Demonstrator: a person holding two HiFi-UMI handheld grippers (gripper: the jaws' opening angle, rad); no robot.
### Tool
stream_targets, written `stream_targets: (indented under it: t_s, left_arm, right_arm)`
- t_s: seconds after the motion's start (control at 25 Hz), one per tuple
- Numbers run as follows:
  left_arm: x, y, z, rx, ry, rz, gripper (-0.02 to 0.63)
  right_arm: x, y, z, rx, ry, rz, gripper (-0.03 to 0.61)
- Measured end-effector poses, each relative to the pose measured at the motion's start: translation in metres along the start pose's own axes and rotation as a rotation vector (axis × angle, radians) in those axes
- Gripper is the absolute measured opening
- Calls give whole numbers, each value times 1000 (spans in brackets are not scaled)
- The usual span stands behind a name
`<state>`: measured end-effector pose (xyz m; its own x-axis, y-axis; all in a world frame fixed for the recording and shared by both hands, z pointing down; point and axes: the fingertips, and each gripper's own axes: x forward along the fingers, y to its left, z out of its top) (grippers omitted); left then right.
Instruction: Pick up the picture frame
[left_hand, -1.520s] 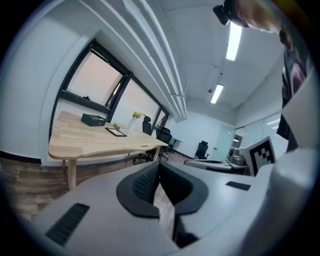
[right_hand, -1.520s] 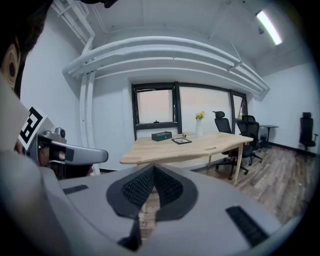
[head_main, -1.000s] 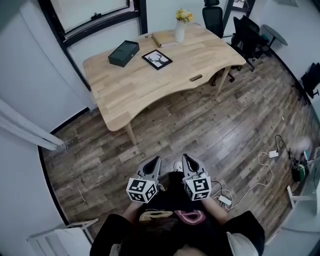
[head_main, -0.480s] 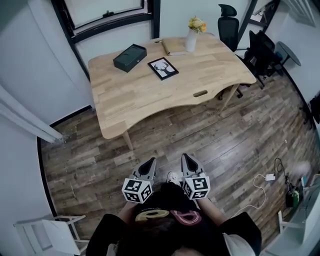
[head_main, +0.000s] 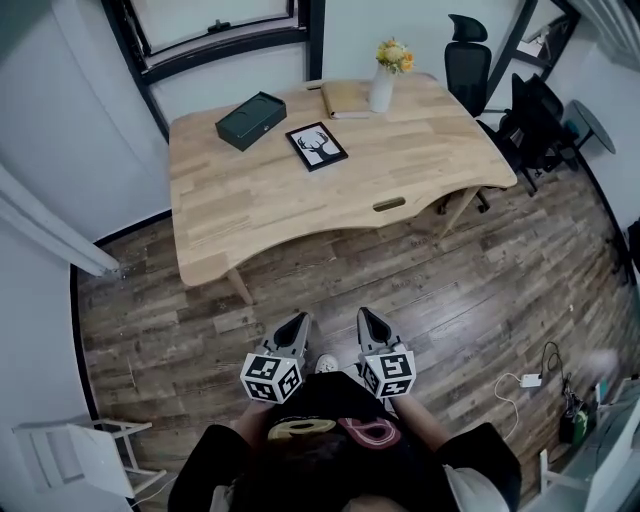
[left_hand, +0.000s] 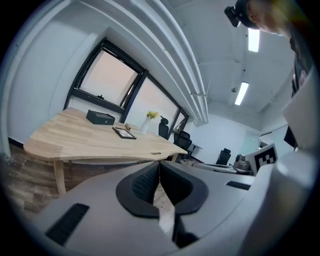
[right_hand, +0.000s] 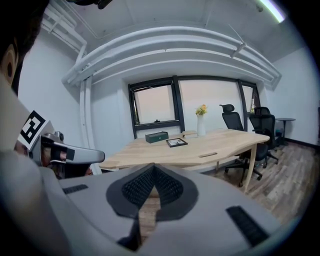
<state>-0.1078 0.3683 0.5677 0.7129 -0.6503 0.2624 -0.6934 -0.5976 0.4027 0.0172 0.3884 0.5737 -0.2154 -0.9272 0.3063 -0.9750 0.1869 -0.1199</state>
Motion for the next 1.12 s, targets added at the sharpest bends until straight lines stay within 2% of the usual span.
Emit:
stream_targets:
  t_s: [0.2, 0.4, 0.68, 1.0, 1.12]
  left_arm:
    - [16, -4, 1, -20, -21, 37, 18]
    - [26, -19, -6, 6, 15, 2, 18]
    - [42, -3, 4, -5, 6, 45, 18]
    - [94, -3, 18, 48, 35, -40, 18]
    - [112, 3, 28, 44, 37, -56, 18]
  right_arm:
    - [6, -22, 3, -9, -3, 18, 9]
    - [9, -29, 6, 0, -8, 31, 9]
    - [21, -35, 7, 34, -14, 40, 9]
    - [46, -55, 21, 7, -25, -2, 9]
    - [58, -70, 28, 18, -17, -33, 9]
